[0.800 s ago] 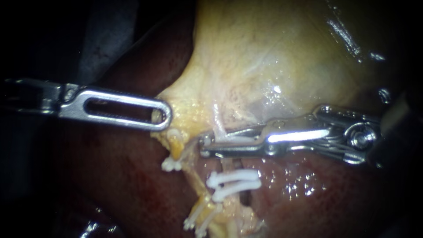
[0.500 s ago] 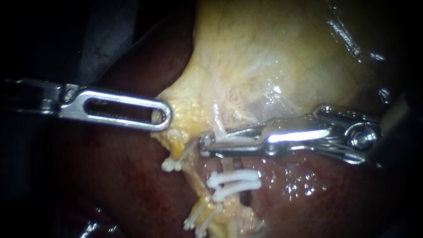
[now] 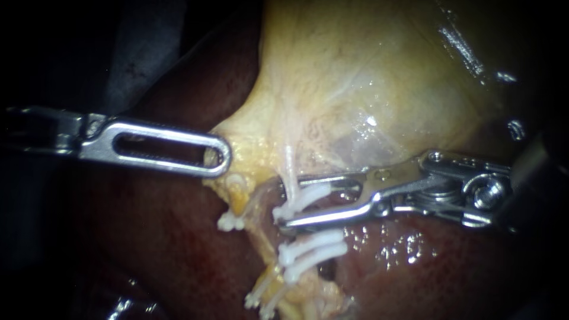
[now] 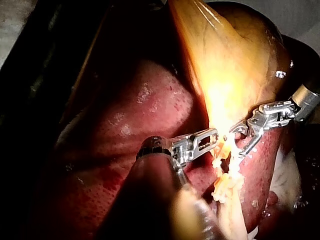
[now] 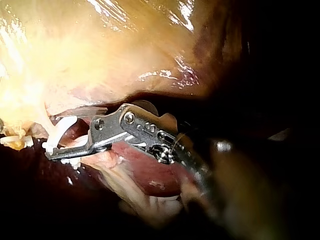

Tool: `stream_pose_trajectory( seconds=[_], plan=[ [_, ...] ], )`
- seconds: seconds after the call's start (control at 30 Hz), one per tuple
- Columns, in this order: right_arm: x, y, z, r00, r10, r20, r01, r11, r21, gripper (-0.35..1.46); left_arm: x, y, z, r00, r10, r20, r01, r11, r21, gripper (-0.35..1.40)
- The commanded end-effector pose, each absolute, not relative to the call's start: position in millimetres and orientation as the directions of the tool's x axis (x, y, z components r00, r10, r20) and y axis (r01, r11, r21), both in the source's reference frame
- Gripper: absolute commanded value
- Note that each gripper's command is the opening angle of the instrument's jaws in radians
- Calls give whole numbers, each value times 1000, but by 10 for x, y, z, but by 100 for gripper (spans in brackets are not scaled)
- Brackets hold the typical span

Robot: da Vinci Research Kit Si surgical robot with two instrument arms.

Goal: Going back third clip right tube

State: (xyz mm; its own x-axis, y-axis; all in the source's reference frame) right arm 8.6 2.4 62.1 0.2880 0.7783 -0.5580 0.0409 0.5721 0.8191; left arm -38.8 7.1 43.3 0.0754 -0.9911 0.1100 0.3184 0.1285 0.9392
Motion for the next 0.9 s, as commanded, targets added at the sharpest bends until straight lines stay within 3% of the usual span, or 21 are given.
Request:
stream_pose_trajectory(
  seconds=[0.03, 0.4, 0.9],
  plan=[
    [86, 25, 622, 287, 770, -570, 43, 584, 811, 53, -389, 70, 433, 75, -991, 110, 319, 129, 939, -35],
    [85, 28, 625, 285, 715, -639, 65, 650, 757, 56, -389, 70, 433, 75, -991, 110, 319, 129, 939, -35],
    [106, 28, 625, 277, 718, -638, 44, 654, 755, 55, -389, 70, 433, 75, -991, 110, 319, 128, 939, -35]
  ],
)
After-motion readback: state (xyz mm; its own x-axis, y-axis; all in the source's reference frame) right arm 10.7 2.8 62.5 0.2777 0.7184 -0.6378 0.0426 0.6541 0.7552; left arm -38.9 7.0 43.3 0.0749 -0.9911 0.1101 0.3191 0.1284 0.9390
